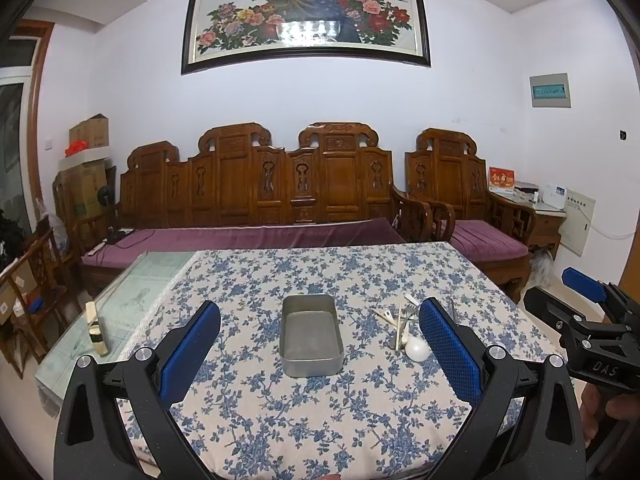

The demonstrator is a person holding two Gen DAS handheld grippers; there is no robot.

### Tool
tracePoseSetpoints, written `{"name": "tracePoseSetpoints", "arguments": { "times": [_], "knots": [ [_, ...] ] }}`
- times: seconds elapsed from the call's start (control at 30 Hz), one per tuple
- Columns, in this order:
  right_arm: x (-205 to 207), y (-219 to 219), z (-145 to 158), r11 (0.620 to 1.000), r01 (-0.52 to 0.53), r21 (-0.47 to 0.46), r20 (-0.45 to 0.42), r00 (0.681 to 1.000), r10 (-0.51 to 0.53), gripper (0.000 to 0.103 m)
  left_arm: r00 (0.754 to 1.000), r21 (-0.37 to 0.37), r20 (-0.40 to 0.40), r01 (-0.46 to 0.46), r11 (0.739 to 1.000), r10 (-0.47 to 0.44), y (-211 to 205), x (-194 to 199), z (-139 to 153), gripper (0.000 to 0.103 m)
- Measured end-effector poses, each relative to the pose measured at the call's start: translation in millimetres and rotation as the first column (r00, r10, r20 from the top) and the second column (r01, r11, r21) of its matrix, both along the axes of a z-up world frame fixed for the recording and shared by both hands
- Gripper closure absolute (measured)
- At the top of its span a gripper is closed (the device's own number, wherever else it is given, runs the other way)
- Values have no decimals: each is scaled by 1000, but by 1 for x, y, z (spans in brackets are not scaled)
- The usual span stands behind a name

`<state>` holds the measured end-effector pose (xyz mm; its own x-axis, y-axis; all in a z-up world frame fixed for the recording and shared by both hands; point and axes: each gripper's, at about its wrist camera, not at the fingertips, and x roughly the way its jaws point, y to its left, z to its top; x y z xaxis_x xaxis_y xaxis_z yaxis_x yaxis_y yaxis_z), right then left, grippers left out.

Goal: Organize utensils

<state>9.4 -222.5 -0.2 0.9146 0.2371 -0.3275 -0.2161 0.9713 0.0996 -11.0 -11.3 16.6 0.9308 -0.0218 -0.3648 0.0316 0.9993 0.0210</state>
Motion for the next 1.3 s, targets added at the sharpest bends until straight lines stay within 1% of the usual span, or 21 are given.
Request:
{"name": "tracePoseSetpoints", "arguments": {
  "times": [0.37, 0.6, 1.0, 1.1, 1.3],
  "knots": [
    [-2, 0, 1, 1000, 1, -1, 3, 1000, -1, 3, 1000, 3, 1, 0, 1000, 0, -1, 0, 2, 7],
    [-4, -3, 7, 1000, 0, 2, 9, 1000, 0, 3, 1000, 2, 1, 1, 1000, -1, -1, -1, 3, 7],
    [-4, -3, 4, 1000, 1, 0, 7, 1000, -1, 3, 1000, 6, -2, 6, 1000, -5, -4, 0, 4, 7],
    [-2, -3, 3, 1000, 2, 2, -3, 1000, -2, 3, 1000, 7, -16, 8, 1000, -8, -4, 3, 1, 7],
    [11, -7, -13, 1000, 7, 3, -32, 999, -7, 3, 998, 7, -61, 7, 1000, -6, -3, 19, -14, 7]
  ]
}}
